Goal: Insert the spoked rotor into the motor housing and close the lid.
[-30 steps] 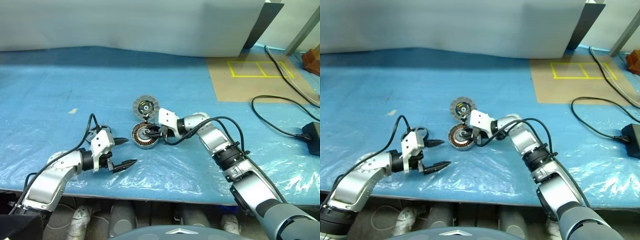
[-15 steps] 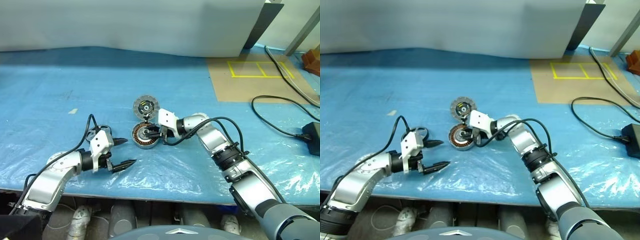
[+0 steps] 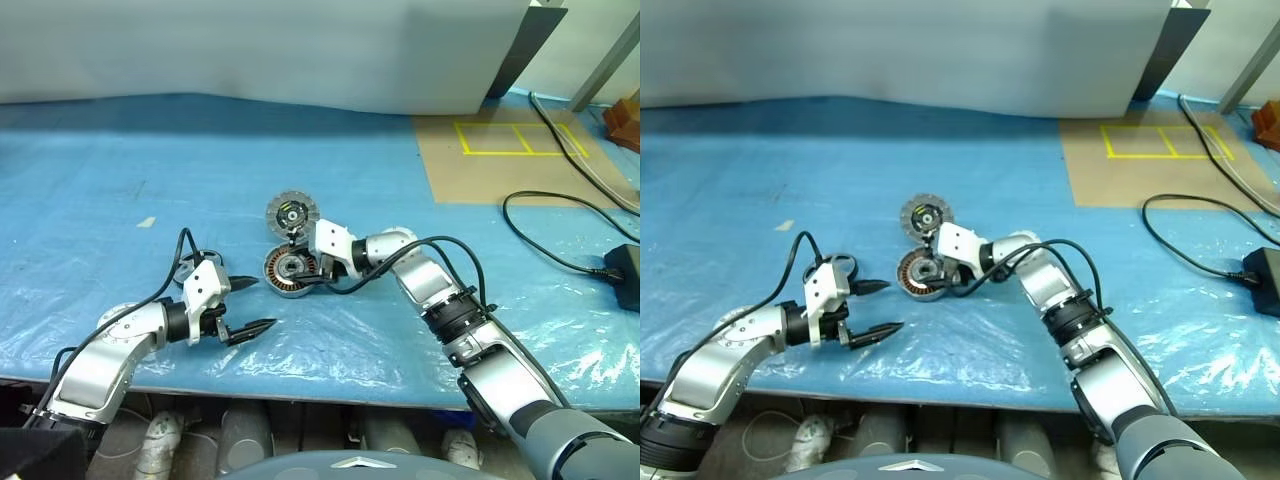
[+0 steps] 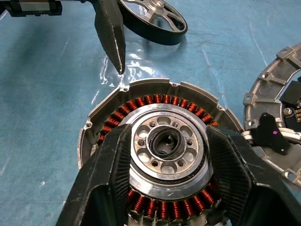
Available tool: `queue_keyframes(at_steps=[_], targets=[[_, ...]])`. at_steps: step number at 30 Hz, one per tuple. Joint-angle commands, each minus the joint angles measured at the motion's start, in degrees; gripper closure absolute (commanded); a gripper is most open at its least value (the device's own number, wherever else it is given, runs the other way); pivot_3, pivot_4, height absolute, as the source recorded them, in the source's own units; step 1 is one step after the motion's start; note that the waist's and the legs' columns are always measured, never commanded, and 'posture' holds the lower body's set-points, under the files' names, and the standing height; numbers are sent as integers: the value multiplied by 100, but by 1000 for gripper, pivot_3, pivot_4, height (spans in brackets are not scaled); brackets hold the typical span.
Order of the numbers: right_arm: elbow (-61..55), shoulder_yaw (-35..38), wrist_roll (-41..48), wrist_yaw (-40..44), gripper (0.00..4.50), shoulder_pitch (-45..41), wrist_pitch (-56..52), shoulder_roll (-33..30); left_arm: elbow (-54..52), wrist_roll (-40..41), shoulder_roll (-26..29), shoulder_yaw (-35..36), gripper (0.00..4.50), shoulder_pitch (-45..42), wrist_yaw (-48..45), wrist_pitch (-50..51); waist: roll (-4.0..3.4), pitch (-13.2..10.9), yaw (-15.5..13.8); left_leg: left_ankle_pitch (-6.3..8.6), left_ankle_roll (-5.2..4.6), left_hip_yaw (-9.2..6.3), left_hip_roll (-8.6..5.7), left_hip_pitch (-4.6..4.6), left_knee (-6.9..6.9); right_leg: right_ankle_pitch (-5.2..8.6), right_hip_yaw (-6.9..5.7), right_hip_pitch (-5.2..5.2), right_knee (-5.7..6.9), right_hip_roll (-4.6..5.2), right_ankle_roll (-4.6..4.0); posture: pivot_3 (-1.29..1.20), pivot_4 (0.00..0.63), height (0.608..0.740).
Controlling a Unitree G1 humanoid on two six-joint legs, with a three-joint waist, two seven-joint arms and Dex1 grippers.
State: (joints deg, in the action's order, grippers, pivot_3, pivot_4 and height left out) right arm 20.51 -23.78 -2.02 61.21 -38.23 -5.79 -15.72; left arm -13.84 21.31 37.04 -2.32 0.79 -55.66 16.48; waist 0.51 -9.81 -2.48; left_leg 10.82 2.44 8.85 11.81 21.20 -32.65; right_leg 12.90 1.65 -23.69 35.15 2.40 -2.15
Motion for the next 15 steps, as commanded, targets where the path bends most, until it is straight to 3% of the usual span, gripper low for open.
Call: queue_keyframes(at_steps=[1,4,7,12,15], targets=[[-320,18,86,133,1934,135,-263,-121,-2,18,-43,18,0,59,-46,-159,0,0,-1,0,0,0,0,0,0,0,0,0,0,0,0,0,150,740],[-756,208,410,190,1934,132,-567,-87,210,-40,-133,-28,0,73,-76,-345,0,0,-5,0,0,0,-1,2,0,0,0,-1,-1,0,0,0,150,740],[-934,242,591,265,2557,179,-720,-73,446,-126,-200,-71,0,131,-126,-601,0,0,-5,0,0,0,1,3,1,0,0,-4,-1,-1,0,0,150,740],[-856,182,549,141,4302,161,-733,30,557,-166,-222,-55,0,204,-193,-790,0,0,-1,0,0,0,1,3,2,0,0,-6,-1,-1,0,0,150,740],[-707,117,420,34,4454,146,-653,67,499,-136,-190,-21,0,193,-196,-743,0,0,-1,0,-1,0,1,3,2,0,0,-6,0,0,0,0,150,740]])
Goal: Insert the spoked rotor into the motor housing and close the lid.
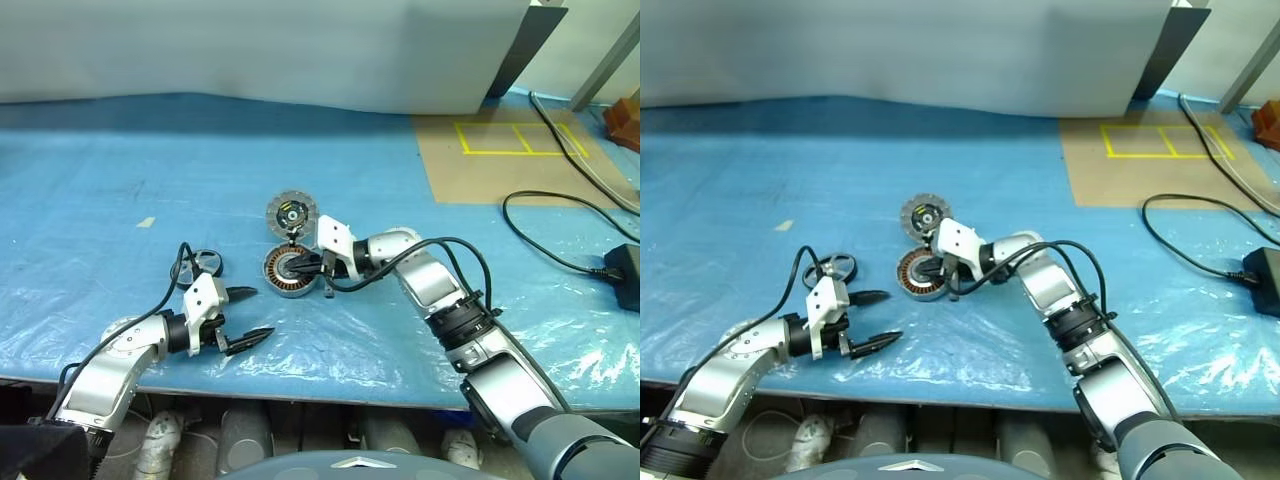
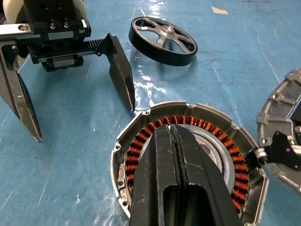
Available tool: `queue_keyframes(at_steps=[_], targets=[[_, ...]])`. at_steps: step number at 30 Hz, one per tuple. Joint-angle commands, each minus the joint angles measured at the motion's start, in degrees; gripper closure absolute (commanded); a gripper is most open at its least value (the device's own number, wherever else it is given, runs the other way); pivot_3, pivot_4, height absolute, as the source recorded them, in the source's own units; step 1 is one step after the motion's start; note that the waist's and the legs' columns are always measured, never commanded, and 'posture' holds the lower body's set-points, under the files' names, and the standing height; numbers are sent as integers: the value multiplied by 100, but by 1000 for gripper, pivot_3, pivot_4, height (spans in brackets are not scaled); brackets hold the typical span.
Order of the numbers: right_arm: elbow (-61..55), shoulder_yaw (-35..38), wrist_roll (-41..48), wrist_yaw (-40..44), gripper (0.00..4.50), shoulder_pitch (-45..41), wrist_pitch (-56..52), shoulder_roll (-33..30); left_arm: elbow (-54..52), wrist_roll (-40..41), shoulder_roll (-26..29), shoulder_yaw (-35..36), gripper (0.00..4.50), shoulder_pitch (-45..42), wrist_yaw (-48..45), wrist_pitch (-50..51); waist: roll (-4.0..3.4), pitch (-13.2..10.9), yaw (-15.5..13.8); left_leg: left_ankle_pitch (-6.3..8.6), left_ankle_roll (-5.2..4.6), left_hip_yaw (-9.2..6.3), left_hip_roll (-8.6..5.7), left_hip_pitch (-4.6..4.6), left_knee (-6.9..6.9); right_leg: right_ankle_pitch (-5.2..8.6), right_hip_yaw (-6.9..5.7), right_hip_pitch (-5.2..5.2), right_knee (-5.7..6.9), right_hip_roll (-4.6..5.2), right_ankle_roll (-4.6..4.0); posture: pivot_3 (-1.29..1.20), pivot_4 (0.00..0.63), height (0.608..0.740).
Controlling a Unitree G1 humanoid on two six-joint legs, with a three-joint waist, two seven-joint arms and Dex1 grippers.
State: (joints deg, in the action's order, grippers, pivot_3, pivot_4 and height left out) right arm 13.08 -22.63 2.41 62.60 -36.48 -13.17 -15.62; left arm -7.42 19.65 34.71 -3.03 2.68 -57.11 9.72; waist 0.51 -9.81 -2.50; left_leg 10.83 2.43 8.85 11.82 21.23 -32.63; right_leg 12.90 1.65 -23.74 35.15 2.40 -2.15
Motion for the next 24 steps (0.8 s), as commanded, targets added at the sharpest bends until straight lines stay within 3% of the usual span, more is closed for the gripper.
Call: queue_keyframes(at_steps=[1,9,14,24], targets=[[130,-8,-85,-201,4454,-56,114,89,-180,48,57,62,0,-14,-45,-22,0,0,0,0,0,0,0,0,0,0,0,0,0,0,0,0,150,740],[876,-19,-321,-656,4454,-57,339,300,-367,86,100,92,0,-119,24,206,0,0,9,-1,1,1,0,0,1,0,1,-1,0,0,0,0,150,740],[813,-397,-600,-408,4454,237,492,28,-393,106,95,111,0,-133,34,244,0,1,4,0,0,1,-1,-18,-1,0,1,16,3,1,0,0,150,740],[-134,986,1222,-393,4454,-252,-1326,541,-261,31,1,16,0,-110,4,91,-3,1,-4,3,-5,-1,0,-9,-1,0,1,12,0,2,0,0,150,740]])
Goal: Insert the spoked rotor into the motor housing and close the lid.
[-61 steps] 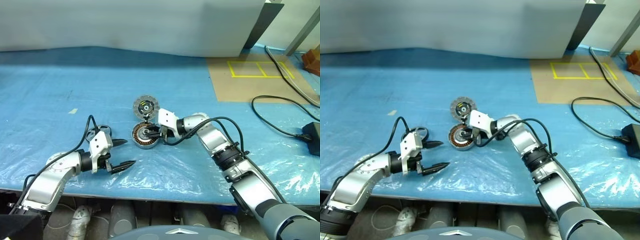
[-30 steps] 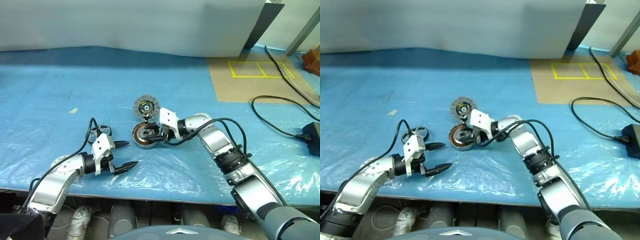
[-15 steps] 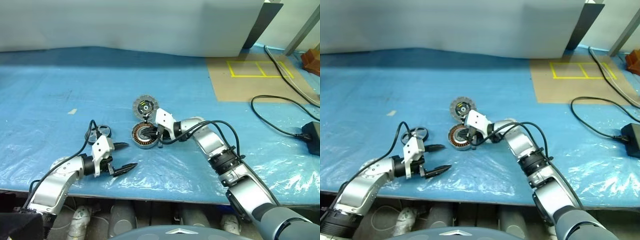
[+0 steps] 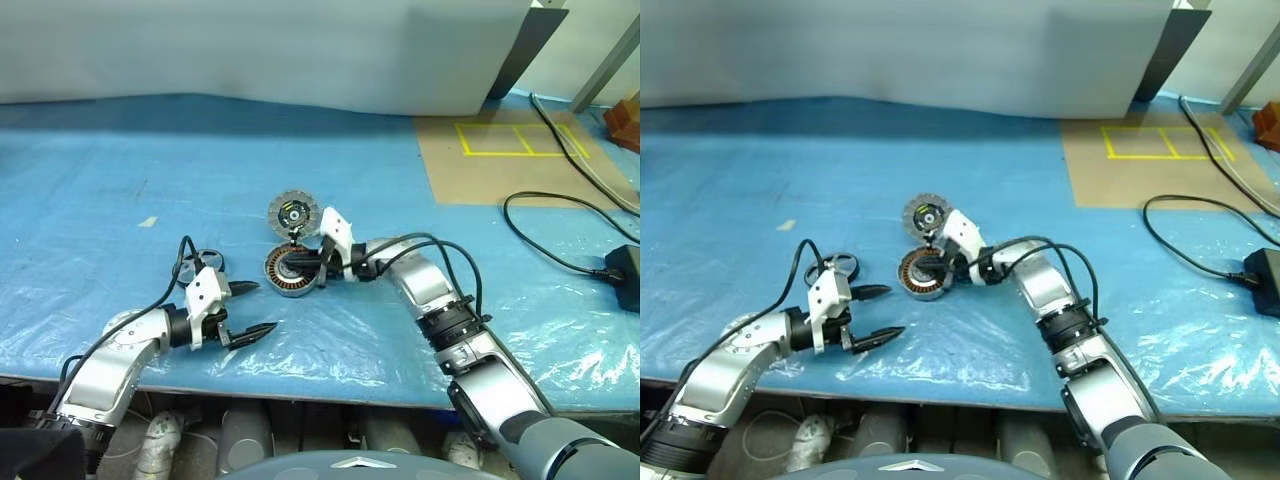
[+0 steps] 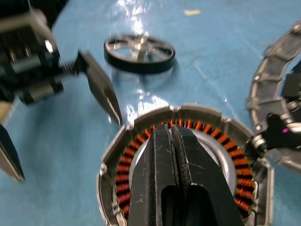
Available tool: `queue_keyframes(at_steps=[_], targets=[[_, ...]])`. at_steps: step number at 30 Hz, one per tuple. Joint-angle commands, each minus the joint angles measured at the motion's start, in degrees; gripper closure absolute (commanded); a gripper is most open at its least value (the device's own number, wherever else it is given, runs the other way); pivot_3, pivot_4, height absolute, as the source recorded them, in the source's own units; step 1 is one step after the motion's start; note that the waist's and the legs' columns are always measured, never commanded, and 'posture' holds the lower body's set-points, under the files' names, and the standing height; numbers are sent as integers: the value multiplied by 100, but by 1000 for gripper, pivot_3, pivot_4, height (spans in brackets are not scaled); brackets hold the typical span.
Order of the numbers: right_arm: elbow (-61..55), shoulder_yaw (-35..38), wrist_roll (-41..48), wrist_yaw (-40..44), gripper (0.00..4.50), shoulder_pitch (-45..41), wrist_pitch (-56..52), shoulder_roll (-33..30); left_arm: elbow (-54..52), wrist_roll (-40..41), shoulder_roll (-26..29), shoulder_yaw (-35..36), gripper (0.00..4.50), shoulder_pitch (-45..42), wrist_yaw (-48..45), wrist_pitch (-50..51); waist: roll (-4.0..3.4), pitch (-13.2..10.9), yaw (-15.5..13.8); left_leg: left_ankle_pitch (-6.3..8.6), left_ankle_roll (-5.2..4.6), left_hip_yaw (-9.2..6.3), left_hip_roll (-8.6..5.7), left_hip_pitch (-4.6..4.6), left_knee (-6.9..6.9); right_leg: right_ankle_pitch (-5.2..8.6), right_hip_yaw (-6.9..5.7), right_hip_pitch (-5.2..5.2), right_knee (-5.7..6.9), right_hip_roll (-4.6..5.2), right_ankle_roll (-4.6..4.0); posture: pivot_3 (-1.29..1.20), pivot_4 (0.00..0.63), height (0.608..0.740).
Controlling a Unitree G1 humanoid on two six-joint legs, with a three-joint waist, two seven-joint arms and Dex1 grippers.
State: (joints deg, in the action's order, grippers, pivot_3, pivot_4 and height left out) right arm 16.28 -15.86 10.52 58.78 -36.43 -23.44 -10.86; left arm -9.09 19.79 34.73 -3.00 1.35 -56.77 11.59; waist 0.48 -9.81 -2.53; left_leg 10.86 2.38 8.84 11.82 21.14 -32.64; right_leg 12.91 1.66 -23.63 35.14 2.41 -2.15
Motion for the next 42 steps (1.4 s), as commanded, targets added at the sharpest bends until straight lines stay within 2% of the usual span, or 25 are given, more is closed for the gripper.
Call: queue_keyframes(at_steps=[1,4,9,13,19,23,25,29,35,42], targets=[[-481,308,416,-32,4454,-273,-327,62,-118,25,4,17,0,37,-31,-88,0,0,1,-3,4,1,-1,3,1,0,0,-5,0,0,0,0,150,740],[-439,146,211,-86,4454,-230,-228,0,-207,50,31,34,0,65,-25,-38,1,1,1,-3,5,2,0,4,11,2,-2,-10,0,-2,-3,0,150,740],[120,-617,-719,-198,4454,64,683,-290,-335,88,28,35,0,40,26,94,1,1,-8,-4,8,3,-2,7,20,3,-4,-15,-3,-1,-5,0,150,740],[357,-750,-970,-382,4454,151,853,-296,-303,29,27,14,0,26,40,103,2,2,25,-4,8,8,-2,1,19,3,1,-12,-5,-1,-5,0,150,740],[8,-275,-310,-84,4454,23,266,-193,-231,59,-11,67,0,12,34,90,2,2,10,-3,6,9,-2,-8,16,4,3,-6,1,0,-6,0,150,740],[-500,211,490,56,4454,-149,-513,-10,-205,52,-10,56,0,34,12,56,1,1,9,-4,7,8,-1,1,14,3,3,-14,1,-1,-6,0,150,740],[-645,172,526,80,4454,-182,-610,-6,-172,53,-26,48,0,41,1,30,0,1,11,-4,7,8,1,2,17,4,2,-17,1,-4,-6,0,150,740],[-467,-698,-360,63,4454,32,122,-233,-37,29,-74,35,0,21,-14,-62,1,2,3,-4,7,8,0,3,21,4,-1,-17,0,-3,-7,0,150,740],[456,-1024,-1041,-549,4454,95,635,-152,21,173,22,280,0,89,-25,33,5,4,31,-4,8,11,-1,-7,20,4,4,-12,-1,-2,-7,0,150,740],[-728,36,420,-146,4454,49,-647,-106,-801,1001,700,1334,0,754,-163,738,3,-1,-22,5,-7,7,0,-16,18,5,3,-4,14,1,-7,0,150,740]])
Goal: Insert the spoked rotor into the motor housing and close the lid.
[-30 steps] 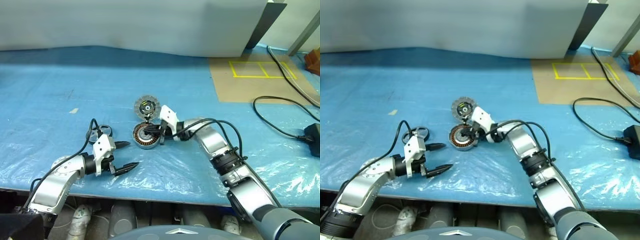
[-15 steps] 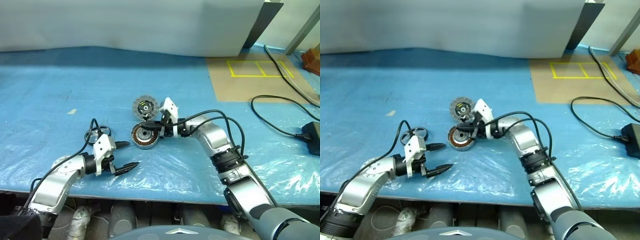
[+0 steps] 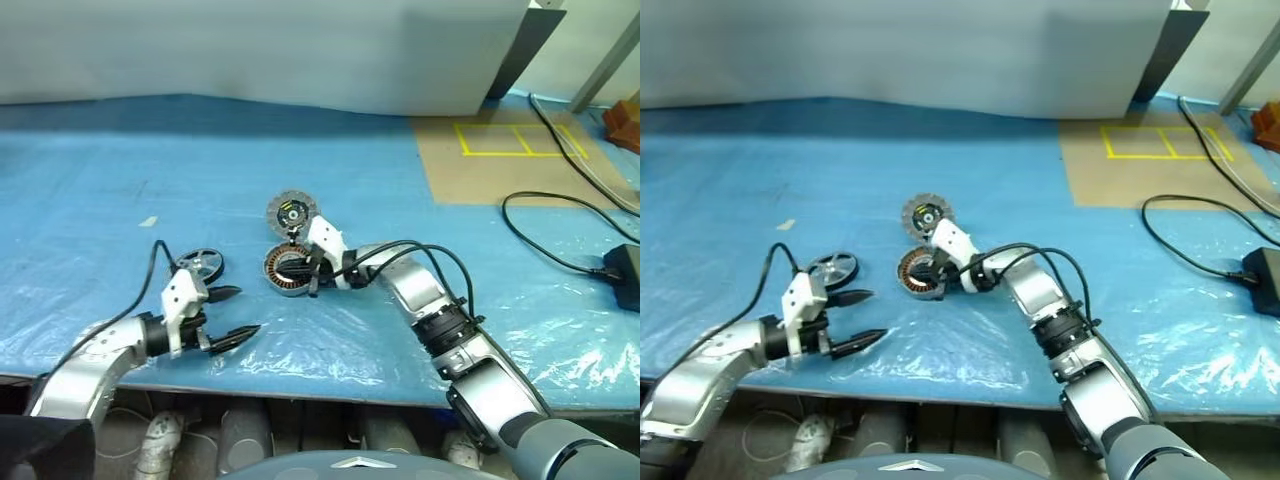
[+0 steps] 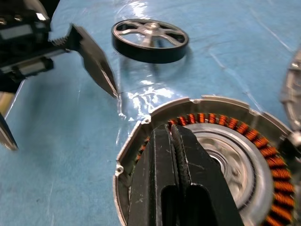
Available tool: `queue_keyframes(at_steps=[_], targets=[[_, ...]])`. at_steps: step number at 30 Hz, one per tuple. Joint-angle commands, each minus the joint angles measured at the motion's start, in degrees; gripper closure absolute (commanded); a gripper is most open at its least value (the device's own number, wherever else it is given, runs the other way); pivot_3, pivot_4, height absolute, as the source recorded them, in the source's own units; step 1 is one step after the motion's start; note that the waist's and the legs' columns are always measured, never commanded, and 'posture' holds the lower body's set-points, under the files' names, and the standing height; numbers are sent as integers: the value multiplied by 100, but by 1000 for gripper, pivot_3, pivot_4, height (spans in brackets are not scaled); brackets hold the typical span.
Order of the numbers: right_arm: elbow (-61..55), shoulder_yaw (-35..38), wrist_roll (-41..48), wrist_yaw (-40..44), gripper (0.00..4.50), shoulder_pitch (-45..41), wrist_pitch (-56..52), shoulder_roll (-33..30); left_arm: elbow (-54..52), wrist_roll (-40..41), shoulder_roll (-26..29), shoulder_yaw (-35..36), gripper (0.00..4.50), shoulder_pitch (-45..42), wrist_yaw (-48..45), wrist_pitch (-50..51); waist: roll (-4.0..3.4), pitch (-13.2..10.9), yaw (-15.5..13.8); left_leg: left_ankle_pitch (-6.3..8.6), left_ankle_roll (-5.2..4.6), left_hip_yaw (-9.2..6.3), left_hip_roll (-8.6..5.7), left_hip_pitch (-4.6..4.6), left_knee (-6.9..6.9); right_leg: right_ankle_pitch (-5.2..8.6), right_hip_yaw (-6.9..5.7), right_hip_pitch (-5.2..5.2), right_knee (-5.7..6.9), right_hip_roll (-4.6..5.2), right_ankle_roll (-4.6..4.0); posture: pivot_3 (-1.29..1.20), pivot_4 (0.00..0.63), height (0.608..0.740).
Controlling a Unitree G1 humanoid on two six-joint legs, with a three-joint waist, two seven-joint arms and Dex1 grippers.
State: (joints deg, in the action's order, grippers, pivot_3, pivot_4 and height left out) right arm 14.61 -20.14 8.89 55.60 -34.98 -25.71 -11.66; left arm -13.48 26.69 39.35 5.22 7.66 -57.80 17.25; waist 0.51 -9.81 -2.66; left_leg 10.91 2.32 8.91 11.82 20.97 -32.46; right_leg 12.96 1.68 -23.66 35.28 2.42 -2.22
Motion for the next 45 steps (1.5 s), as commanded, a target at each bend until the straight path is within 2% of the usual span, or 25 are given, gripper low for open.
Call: queue_keyframes(at_steps=[1,7,13,16,21,27,31,38,45], targets=[[-685,547,712,230,4454,-111,-527,-54,-395,392,340,678,0,172,-70,256,-1,-1,-11,0,0,0,0,4,0,0,-1,-3,-1,0,0,0,150,740],[-550,518,610,141,4454,-217,-461,-76,-83,745,839,1429,0,-349,58,753,0,0,4,-10,17,2,3,22,7,3,-1,-25,-8,-10,-5,0,150,740],[234,250,25,-290,4454,-247,38,84,597,618,1330,1582,0,-1332,80,1025,0,0,17,-13,21,3,-1,27,5,3,0,-29,-6,-9,-5,0,150,740],[209,-165,-309,-113,4454,-57,333,-68,902,525,1476,1464,0,-1817,69,1078,2,1,17,-14,24,3,-1,31,6,3,1,-34,-6,-9,-5,0,150,740],[199,-368,-575,-140,4454,63,622,-187,1157,322,1319,1118,0,-2298,136,1000,6,4,23,-14,26,1,-1,28,6,2,-2,-30,-1,-9,-4,0,150,740],[-189,394,336,33,4454,-153,65,65,1261,269,1045,852,0,-2534,30,857,6,2,13,-14,26,0,0,28,-3,3,-1,-32,16,-9,-5,0,150,740],[-74,-96,-164,171,4454,-9,582,-151,1331,180,872,690,0,-2453,-75,619,7,2,1,-15,26,-1,0,31,-7,3,-3,-32,17,-6,-5,0,150,740],[844,-331,-805,-352,4454,-58,1022,-128,1404,-13,660,415,0,-2305,-184,434,8,3,16,-15,26,-1,-1,24,-8,3,-1,-29,21,-5,-5,0,150,740],[103,79,-23,207,4454,-50,260,-158,1682,-166,634,302,0,-2324,-345,291,8,3,-31,-14,26,-1,-2,23,-22,3,-2,-21,23,0,-6,0,150,740]])
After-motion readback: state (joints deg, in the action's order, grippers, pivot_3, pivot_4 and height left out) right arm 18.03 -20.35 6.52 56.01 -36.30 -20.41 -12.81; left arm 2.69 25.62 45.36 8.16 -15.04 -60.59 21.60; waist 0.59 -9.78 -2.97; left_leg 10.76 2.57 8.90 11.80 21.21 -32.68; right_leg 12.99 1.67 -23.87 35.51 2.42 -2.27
